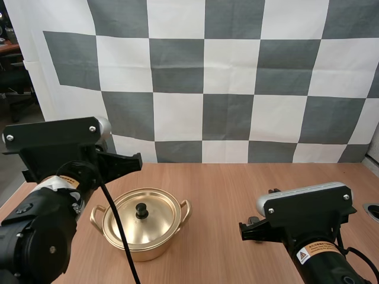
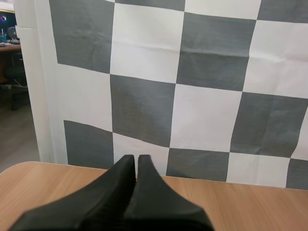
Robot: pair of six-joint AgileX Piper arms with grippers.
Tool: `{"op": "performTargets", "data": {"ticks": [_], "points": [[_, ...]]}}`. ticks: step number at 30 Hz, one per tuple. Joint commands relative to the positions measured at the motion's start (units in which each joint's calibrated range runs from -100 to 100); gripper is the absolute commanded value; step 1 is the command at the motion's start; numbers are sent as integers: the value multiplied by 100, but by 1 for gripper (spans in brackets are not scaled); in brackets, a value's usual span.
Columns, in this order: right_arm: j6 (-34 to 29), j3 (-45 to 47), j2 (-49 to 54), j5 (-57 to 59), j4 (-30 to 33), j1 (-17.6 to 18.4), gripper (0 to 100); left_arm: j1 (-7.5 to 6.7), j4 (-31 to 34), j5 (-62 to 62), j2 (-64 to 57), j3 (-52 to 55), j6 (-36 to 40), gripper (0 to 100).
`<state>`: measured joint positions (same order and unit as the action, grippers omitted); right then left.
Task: Open the pot, put the car inside, and close it
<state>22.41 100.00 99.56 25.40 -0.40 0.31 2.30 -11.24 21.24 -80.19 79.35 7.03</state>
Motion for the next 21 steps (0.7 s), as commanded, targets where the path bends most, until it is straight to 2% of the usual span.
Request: {"op": "performTargets", "data": {"ticks": [1, 5, 12, 16, 21], "points": [[-4, 0, -7, 29, -12, -2, 0, -2, -9, 148, 117, 6, -3, 8], [-4, 0, -7, 229, -170, -2, 0, -2, -9, 39, 473, 6, -3, 8], [-4, 0, -7, 368, -184, -2, 0, -2, -9, -850, 1308, -8, -3, 8], [-4, 0, -7, 361, -229, -2, 0, -2, -9, -760, 1772, -41, -3, 8], [-4, 0, -7, 361, -229, -2, 0, -2, -234, 145, 2150, -186, -3, 8]]}}
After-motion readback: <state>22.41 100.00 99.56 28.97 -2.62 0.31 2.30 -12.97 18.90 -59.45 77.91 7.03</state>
